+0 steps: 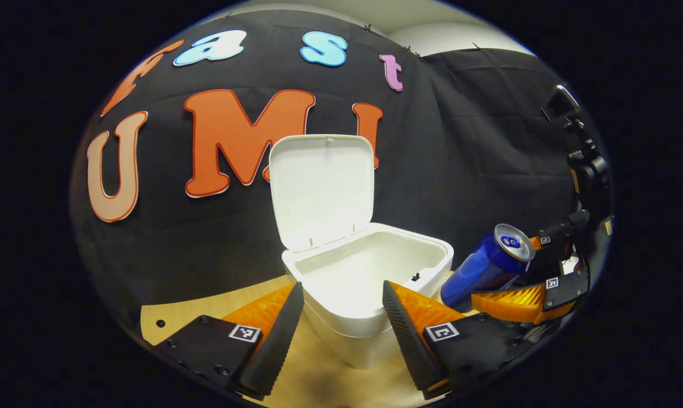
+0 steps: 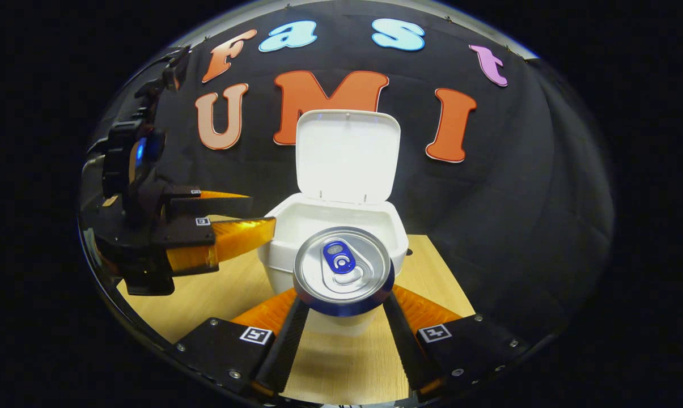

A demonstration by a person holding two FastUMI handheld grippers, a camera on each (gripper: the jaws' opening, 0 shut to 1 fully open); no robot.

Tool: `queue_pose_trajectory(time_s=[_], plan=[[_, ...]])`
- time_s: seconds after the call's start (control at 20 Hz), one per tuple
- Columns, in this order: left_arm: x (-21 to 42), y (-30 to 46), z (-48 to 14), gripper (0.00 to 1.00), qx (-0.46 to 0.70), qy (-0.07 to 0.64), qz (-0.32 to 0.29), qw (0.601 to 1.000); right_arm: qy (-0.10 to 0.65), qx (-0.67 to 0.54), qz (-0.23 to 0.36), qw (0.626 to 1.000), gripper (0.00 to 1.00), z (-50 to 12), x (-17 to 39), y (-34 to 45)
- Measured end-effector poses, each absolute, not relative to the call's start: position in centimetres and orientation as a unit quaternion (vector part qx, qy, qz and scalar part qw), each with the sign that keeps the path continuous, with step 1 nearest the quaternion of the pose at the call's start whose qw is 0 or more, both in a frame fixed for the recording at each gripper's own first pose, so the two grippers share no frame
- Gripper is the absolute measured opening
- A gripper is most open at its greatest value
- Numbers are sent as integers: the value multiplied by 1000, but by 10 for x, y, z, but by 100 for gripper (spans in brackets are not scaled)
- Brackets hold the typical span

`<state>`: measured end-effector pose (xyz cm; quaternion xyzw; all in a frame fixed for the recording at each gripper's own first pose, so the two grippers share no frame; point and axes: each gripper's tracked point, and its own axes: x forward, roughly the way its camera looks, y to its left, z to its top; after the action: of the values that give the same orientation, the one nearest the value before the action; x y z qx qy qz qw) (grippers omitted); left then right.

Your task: Press the lid of the desktop garbage bin to open it, pick up the crumpled paper on the desktop and throw it into the bin, then pick up the pop can on the desktop and drop it into the bin, and finally close the garbage bin lid.

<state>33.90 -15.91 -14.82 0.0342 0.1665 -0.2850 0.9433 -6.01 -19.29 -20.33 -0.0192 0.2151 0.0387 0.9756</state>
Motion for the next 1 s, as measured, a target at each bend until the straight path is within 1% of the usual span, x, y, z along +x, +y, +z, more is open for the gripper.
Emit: queue_pose_trajectory(time_s=[0.05, 0.1, 0.2, 0.25, 0.4, 0.8, 0.85, 1.0], plan=[[340, -155, -145, 88, 39, 160, -280, 946, 212, -20, 40, 976, 79, -200, -57, -194], [340, -150, -142, 93, 44, 154, -272, 949, 213, -21, 41, 976, 79, -197, -55, -193], [338, -144, -134, 96, 48, 144, -266, 952, 199, -32, 44, 979, 79, -186, -47, -192], [338, -142, -133, 100, 51, 141, -263, 953, 192, -40, 46, 979, 78, -180, -43, -192], [334, -133, -133, 100, 58, 139, -252, 956, 172, -55, 53, 982, 79, -170, -30, -191], [334, -104, -132, 100, 59, 144, -211, 965, 145, -47, 79, 985, 79, -155, -3, -182], [334, -101, -134, 100, 60, 145, -207, 966, 140, -46, 83, 986, 77, -153, 0, -180], [333, -94, -137, 100, 60, 150, -196, 967, 139, -54, 92, 985, 77, -155, 9, -177]])
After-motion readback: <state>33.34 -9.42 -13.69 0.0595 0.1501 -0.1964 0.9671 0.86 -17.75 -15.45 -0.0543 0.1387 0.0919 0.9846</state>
